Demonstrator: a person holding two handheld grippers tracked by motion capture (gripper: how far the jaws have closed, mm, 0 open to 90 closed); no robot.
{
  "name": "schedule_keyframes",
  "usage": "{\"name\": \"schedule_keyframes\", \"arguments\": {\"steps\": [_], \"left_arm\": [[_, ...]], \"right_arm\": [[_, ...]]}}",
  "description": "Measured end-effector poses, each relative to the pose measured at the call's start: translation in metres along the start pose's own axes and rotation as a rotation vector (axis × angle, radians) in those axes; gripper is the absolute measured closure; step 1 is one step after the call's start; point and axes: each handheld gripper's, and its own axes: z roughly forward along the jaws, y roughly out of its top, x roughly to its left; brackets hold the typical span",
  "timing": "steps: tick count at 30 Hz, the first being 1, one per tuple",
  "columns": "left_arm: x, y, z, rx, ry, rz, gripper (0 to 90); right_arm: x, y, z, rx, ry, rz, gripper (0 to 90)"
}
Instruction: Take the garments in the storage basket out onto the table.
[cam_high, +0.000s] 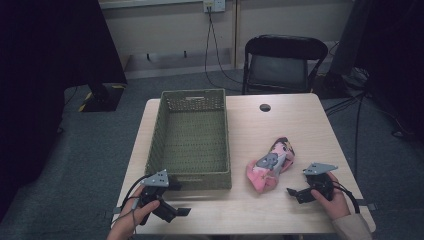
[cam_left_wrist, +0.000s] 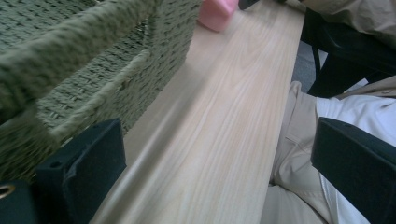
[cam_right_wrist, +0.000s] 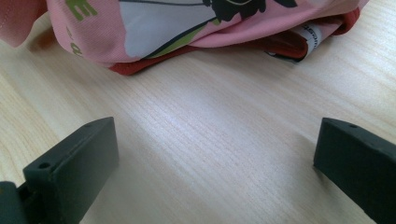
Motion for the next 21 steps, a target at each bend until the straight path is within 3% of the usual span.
{"name": "schedule_keyframes", "arguments": {"steps": [21], "left_arm": [[0.009, -0.011, -0.019, -0.026, 0.026, -0.027, 2.7]], "right_arm": [[0.0, 0.0, 0.0, 0.0, 0.0, 0.0, 0.0]]}}
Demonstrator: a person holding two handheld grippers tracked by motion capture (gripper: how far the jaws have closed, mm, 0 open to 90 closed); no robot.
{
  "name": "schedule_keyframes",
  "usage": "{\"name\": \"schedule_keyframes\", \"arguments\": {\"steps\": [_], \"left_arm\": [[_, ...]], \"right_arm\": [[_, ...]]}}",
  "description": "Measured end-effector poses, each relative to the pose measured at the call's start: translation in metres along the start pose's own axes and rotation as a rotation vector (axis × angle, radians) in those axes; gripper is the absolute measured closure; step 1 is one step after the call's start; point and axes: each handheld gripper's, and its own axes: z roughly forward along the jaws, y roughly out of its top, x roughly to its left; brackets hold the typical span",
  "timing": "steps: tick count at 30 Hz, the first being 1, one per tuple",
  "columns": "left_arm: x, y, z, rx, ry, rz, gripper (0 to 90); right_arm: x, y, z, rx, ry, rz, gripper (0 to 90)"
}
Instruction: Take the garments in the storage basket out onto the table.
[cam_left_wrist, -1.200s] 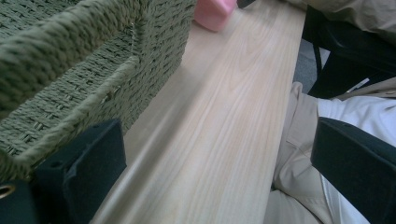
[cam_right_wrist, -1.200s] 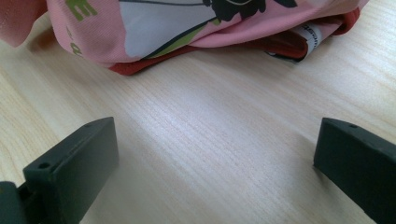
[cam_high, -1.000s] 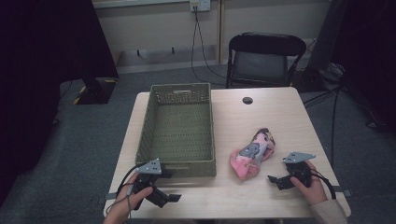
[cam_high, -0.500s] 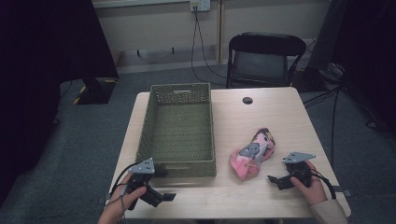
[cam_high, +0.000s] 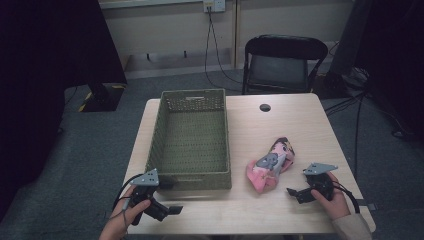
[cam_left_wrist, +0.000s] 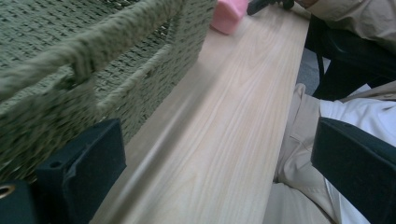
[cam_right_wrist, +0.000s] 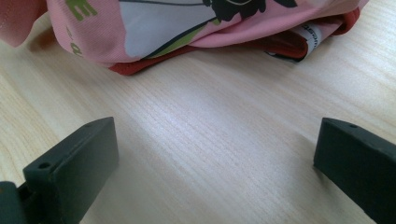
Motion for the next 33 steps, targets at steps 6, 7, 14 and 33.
{"name": "schedule_keyframes", "arguments": {"steps": [6, 7, 14, 33], "left_arm": [[0.003, -0.004, -0.004, -0.001, 0.004, -0.007, 2.7], [0.003, -0.004, -0.004, -0.001, 0.004, -0.007, 2.7], [0.005, -0.007, -0.01, -0.004, 0.023, -0.004, 2.7], [0.013, -0.021, -0.02, 0.009, 0.055, -0.008, 2.7]], "right_arm": [[0.0, 0.0, 0.0, 0.0, 0.0, 0.0, 0.0], [0.0, 0.0, 0.0, 0.0, 0.0, 0.001, 0.0], [0.0, 0.0, 0.0, 0.0, 0.0, 0.0, 0.0], [0.0, 0.0, 0.0, 0.0, 0.0, 0.0, 0.0]]}}
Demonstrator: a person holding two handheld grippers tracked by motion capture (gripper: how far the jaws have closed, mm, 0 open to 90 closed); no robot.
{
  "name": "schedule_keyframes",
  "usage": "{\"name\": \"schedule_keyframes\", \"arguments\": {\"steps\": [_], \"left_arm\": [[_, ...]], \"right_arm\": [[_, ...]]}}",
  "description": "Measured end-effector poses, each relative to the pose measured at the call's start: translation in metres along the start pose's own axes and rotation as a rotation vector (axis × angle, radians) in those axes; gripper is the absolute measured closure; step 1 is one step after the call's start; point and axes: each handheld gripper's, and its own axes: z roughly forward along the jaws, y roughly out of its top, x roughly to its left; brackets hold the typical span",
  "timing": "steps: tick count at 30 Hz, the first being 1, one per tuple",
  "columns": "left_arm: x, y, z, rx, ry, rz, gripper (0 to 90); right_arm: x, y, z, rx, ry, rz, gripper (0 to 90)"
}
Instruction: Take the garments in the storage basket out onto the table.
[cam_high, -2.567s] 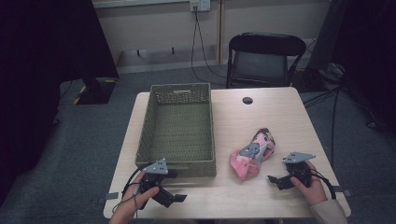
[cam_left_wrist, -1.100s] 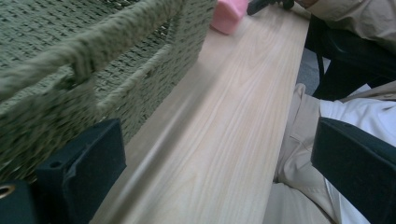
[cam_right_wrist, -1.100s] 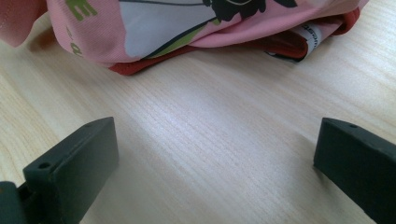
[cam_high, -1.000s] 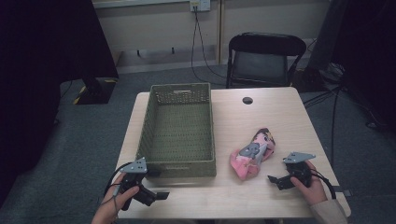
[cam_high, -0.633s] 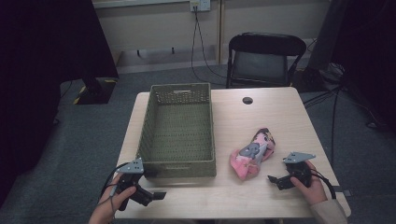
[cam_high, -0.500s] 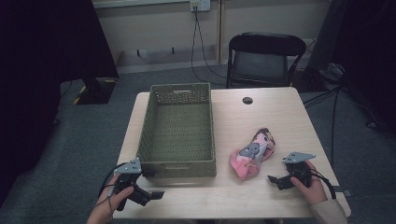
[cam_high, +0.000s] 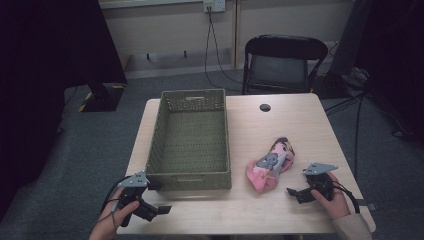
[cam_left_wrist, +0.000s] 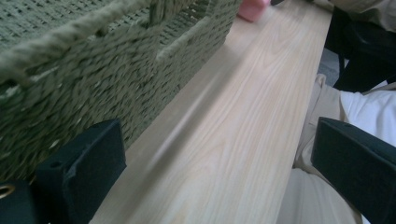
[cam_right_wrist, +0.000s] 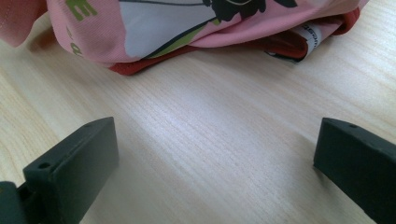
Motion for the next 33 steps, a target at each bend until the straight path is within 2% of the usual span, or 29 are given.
{"name": "schedule_keyframes", "arguments": {"steps": [8, 15, 19, 24, 33], "left_arm": [[0.006, -0.011, 0.0, 0.038, 0.018, -0.011, 2.7], [0.011, -0.018, 0.002, 0.045, 0.042, -0.016, 2.7], [0.013, -0.023, 0.004, 0.072, 0.06, -0.018, 2.7], [0.016, -0.03, 0.007, 0.103, 0.084, 0.006, 2.7], [0.019, -0.041, 0.014, 0.17, 0.12, 0.012, 2.8]], "right_arm": [[0.0, 0.0, 0.0, 0.0, 0.0, 0.0, 0.0], [0.0, 0.0, 0.0, 0.0, 0.0, 0.0, 0.0], [0.0, 0.0, 0.0, 0.0, 0.0, 0.001, 0.0], [0.0, 0.0, 0.0, 0.0, 0.0, 0.0, 0.0], [0.0, 0.0, 0.0, 0.0, 0.0, 0.0, 0.0]]}}
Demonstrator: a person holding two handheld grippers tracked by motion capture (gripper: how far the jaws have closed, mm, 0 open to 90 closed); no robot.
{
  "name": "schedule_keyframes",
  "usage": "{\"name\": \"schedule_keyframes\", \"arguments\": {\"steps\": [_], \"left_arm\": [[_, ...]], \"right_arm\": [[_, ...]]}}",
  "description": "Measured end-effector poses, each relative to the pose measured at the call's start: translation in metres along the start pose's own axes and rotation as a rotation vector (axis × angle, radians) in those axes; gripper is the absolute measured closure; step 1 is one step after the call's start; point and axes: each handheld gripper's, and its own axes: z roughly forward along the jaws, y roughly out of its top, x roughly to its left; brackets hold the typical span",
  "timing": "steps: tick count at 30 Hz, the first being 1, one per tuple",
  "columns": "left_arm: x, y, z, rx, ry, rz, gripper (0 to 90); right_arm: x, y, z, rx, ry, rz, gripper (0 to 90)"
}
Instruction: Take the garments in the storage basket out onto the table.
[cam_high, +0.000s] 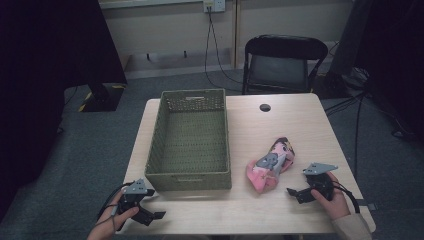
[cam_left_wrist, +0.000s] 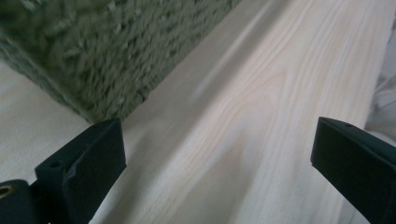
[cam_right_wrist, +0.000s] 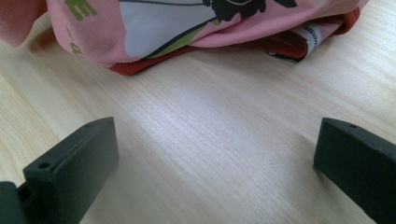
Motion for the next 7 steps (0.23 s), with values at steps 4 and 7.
{"name": "schedule_keyframes", "arguments": {"steps": [4, 7], "left_arm": [[-0.0012, -0.001, 0.0043, 0.021, 0.01, 0.02, 2.8], [-0.0016, -0.001, 0.0075, 0.039, 0.018, 0.042, 1.9]], "right_arm": [[-0.0001, 0.0002, 0.0, 0.001, 0.0, -0.001, 0.0], [0.0004, 0.0001, -0.0006, 0.001, -0.002, -0.007, 0.0]]}}
